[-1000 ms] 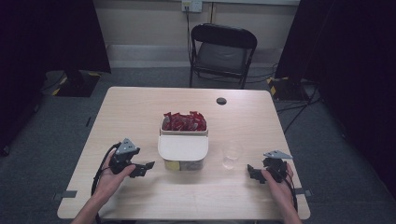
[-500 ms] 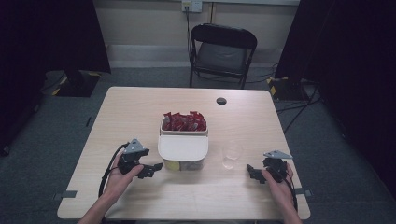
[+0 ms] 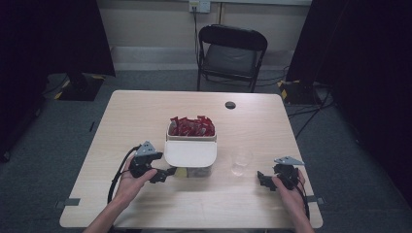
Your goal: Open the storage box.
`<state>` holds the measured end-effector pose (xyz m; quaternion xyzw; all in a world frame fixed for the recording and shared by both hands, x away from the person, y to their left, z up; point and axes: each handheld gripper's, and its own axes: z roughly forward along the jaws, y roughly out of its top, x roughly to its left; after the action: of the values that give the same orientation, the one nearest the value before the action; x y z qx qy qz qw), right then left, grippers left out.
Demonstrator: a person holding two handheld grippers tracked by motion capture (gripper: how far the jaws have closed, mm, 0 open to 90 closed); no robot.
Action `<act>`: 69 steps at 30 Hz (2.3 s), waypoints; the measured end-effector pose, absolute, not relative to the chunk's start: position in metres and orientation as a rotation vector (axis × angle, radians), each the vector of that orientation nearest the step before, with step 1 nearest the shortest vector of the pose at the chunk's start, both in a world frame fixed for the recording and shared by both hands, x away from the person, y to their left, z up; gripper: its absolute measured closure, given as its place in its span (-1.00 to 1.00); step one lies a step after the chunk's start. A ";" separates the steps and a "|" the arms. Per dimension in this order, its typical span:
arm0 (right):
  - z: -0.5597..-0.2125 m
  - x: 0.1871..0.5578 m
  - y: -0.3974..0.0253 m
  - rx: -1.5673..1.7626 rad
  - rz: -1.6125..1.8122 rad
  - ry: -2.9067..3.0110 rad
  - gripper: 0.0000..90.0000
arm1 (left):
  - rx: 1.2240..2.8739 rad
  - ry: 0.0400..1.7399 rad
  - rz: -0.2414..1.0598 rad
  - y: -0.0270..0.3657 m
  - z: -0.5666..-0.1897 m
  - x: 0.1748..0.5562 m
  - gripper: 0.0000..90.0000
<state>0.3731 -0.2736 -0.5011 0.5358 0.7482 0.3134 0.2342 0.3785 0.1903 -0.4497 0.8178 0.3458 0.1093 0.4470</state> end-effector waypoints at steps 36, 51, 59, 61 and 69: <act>-0.501 0.373 -0.274 1.472 0.862 2.053 -0.91 | 1.908 0.832 0.249 0.195 -0.427 0.380 -0.66; -0.501 0.373 -0.274 1.471 0.860 2.054 -0.91 | 1.881 0.854 0.250 0.198 -0.424 0.385 -0.66; -0.501 0.373 -0.274 1.472 0.861 2.053 -0.91 | 1.878 0.845 0.236 0.199 -0.417 0.389 -0.66; -0.501 0.373 -0.273 1.472 0.861 2.053 -0.91 | 1.882 0.843 0.242 0.199 -0.416 0.389 -0.66; -0.501 0.373 -0.274 1.471 0.860 2.054 -0.91 | 1.882 0.847 0.239 0.199 -0.409 0.394 -0.66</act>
<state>0.3731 -0.2736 -0.5011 0.5358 0.7482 0.3134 0.2342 0.3945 0.1987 -0.4087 0.7807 0.3512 0.0992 0.5072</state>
